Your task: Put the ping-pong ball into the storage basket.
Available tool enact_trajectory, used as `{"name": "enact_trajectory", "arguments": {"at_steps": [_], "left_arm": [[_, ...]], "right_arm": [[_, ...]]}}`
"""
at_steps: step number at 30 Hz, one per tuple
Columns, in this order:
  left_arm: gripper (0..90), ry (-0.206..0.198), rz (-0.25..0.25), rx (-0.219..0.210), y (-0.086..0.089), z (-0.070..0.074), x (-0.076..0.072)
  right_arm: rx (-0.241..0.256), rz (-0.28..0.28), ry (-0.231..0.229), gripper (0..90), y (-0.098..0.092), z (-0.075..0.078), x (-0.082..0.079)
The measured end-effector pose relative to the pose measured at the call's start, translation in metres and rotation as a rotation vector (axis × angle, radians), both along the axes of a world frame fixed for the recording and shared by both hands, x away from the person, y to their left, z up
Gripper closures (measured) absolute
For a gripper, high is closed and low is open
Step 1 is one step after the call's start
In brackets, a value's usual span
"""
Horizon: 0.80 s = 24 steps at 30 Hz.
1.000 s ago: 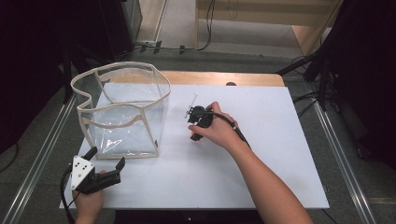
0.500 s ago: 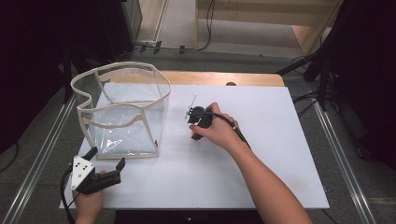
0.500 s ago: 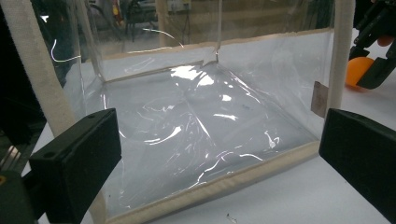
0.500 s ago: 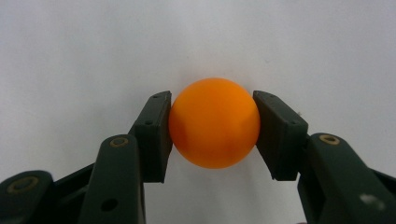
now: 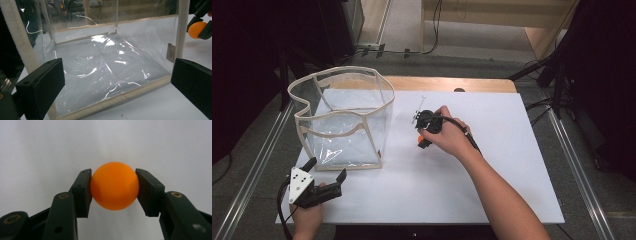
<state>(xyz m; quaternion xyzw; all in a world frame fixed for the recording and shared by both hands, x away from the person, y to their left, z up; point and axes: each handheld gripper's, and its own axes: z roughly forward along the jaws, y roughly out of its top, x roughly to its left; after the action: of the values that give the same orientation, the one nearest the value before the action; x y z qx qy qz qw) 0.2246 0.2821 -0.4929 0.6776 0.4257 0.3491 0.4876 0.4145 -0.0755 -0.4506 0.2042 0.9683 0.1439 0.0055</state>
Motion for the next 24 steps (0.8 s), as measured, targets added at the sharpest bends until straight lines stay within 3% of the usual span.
{"name": "enact_trajectory", "arguments": {"at_steps": [24], "left_arm": [[0.0,0.0,0.0,0.005,-0.001,0.0,0.0]], "right_arm": [[0.053,0.014,0.004,48.2,-0.005,0.035,0.004]]}}
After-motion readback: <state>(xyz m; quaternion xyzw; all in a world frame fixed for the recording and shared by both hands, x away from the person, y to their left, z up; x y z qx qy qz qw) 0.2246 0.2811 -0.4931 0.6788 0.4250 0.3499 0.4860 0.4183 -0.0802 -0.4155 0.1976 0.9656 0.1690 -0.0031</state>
